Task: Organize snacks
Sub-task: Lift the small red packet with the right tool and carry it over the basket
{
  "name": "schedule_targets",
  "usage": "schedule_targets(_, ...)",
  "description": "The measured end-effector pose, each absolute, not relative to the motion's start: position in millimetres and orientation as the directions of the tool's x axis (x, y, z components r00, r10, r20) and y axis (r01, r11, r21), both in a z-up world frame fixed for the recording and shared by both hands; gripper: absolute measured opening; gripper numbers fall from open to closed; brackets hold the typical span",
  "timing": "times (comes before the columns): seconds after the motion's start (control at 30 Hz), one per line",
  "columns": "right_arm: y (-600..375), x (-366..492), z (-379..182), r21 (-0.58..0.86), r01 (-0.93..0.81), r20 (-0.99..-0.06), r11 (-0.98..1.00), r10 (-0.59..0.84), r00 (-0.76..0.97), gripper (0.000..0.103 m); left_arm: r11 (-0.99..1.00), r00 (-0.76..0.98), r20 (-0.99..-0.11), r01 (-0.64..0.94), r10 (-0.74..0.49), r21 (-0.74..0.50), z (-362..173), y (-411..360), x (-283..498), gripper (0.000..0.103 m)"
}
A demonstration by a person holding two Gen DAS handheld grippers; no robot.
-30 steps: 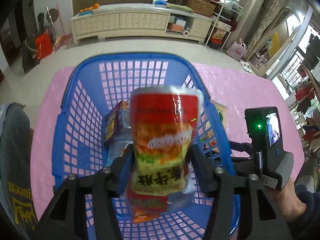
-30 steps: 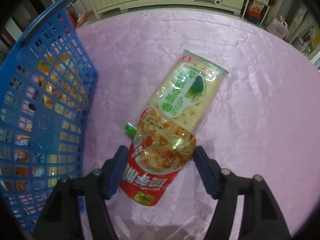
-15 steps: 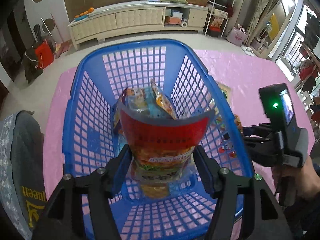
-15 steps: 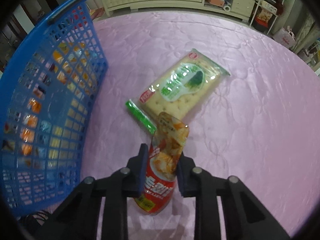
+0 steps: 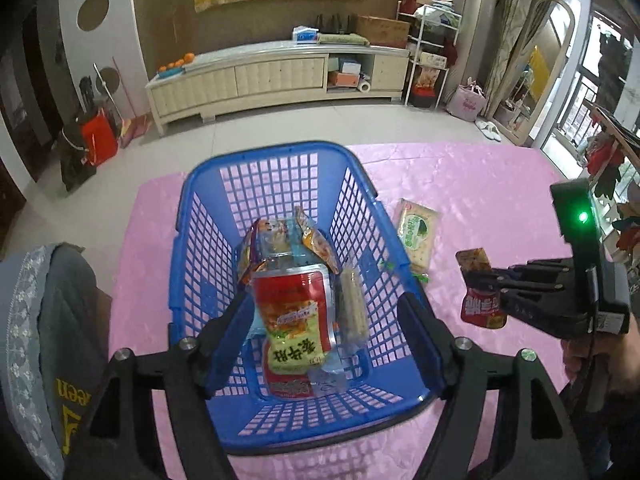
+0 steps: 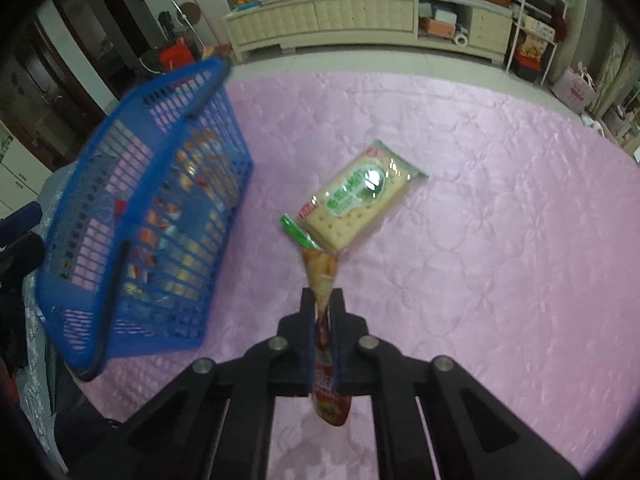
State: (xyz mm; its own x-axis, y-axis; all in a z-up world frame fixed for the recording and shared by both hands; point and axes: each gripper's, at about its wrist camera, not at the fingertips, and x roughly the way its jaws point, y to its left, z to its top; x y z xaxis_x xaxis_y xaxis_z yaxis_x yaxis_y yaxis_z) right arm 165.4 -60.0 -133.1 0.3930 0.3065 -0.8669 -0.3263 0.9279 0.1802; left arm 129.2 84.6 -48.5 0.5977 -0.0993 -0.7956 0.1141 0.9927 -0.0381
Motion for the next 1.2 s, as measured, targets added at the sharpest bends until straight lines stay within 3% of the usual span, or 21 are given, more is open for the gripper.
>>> schedule_targets(0.53, -46, 142, -41, 0.199, -0.435, -0.777, 0.878, 0.412, 0.476, 0.009, 0.995, 0.644, -0.761, 0.088, -0.086, -0.037, -29, 92, 91, 0.072)
schedule_targets(1.2, 37, 155, -27, 0.169, -0.545, -0.793, 0.821, 0.442, 0.419, 0.009, 0.997, 0.638, -0.767, 0.008, -0.068, -0.081, -46, 136, 85, 0.072)
